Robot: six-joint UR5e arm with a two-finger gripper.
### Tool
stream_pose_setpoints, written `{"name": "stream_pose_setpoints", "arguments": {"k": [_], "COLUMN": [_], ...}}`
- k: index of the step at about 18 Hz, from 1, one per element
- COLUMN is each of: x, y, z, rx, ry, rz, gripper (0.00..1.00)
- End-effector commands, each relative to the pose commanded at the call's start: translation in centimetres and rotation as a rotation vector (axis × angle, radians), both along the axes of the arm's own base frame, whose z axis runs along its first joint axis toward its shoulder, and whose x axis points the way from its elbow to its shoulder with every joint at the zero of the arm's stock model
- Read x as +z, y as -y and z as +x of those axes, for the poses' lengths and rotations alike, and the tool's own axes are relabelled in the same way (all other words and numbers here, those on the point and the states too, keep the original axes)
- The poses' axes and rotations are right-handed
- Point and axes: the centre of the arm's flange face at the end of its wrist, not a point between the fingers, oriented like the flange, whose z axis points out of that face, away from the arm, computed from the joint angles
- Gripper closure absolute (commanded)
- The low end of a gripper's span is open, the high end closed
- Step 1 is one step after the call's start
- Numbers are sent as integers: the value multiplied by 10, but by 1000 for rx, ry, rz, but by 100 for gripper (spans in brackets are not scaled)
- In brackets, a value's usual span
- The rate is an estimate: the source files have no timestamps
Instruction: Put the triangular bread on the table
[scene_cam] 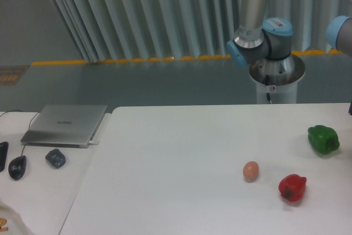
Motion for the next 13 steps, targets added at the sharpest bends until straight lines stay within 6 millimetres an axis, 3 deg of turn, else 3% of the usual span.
{"name": "stream_pose_setpoints", "arguments": {"k": [7,9,13], "x": [-4,-21,-12], "y": [-2,20,52], "z": [14,15,-6], "rx": [-12,45,20], "ry": [17,63,-18], "rz": [5,45,-40], "gripper": [0,0,0]}}
